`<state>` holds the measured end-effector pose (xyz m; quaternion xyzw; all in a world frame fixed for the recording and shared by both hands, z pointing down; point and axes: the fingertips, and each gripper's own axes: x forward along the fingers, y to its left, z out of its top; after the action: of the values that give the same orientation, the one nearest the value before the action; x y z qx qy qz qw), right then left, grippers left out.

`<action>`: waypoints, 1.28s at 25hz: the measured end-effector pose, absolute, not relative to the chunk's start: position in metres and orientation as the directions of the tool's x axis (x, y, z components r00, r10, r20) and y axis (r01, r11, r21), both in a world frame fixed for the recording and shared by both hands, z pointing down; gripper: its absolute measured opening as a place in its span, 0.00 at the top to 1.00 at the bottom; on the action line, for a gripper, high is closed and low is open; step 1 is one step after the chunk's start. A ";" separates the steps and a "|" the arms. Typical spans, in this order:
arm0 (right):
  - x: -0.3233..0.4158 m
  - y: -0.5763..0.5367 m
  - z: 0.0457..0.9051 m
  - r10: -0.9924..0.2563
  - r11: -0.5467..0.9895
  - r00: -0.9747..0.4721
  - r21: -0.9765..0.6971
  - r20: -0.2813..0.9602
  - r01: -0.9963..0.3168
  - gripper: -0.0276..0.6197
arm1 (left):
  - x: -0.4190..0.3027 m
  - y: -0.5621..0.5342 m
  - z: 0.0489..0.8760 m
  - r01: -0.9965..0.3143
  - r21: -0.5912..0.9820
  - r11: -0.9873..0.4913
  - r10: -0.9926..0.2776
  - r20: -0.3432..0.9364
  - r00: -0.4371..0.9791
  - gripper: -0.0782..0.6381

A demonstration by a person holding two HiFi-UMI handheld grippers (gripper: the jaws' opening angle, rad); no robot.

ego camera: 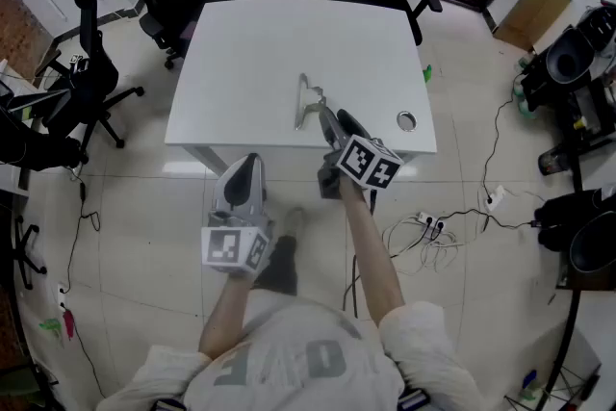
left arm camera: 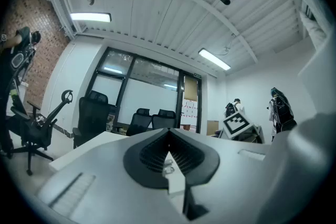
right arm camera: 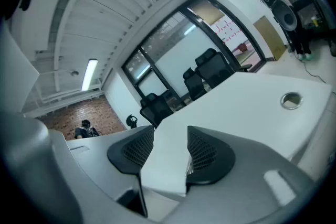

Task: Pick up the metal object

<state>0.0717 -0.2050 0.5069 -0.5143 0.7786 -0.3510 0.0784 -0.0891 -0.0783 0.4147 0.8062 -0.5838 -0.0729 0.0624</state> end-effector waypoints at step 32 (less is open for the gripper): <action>0.063 -0.324 0.540 -0.816 0.174 -0.410 -0.505 0.406 -0.846 0.63 | -0.085 -0.313 0.459 -0.923 0.246 -0.295 -0.947 0.051 0.317 0.89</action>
<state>0.0627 -0.3245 0.5405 -0.5427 0.7657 -0.3446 -0.0212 -0.0855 -0.3130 0.4585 0.8031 -0.5823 -0.0519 0.1155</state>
